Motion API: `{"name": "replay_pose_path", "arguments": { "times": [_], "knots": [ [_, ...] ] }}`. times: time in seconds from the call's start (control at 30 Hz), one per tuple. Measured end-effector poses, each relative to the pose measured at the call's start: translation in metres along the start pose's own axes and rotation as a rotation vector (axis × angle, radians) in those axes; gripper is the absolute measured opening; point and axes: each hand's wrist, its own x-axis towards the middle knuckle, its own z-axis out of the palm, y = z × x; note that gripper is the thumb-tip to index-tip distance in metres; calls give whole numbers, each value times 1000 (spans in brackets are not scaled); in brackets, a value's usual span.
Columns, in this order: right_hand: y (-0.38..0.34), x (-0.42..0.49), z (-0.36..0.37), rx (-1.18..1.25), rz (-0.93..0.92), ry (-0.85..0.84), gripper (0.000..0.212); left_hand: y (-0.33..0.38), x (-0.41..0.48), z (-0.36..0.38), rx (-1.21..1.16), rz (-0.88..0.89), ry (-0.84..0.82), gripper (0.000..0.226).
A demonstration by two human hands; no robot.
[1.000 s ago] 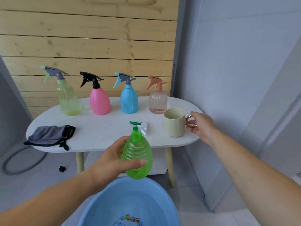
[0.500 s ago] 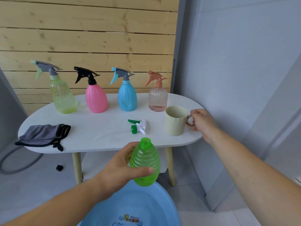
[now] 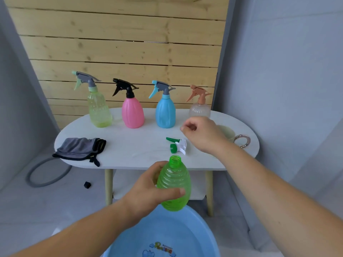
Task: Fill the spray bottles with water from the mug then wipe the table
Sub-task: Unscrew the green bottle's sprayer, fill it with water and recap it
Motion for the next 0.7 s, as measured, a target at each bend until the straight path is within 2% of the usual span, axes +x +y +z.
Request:
{"name": "replay_pose_path", "arguments": {
  "times": [0.07, 0.17, 0.27, 0.4, 0.47, 0.57, 0.7],
  "knots": [
    [2, 6, 22, -146, 22, -92, 24, -2, -5, -7, -9, 2, 18, 65],
    [9, 17, 52, -348, 90, -225, 49, -5, -12, -17, 1, -2, 42, 68],
    [17, 22, 75, -431, 153, -317, 51, -9, -16, -28, 7, -6, 69, 67],
    [16, 20, 81, -398, 160, -256, 32, -10, -23, -40, -8, -29, 94, 66],
    [10, 18, 74, -294, 156, -222, 28, -9, -24, -44, -26, -42, 100, 65],
    [-2, 13, 55, -130, 159, -145, 29, -5, -29, -49, -62, -47, 112, 65],
    [-18, -1, 31, -105, 113, -108, 32, 2, -35, -49, -104, -58, 113, 65]
  ]
}}
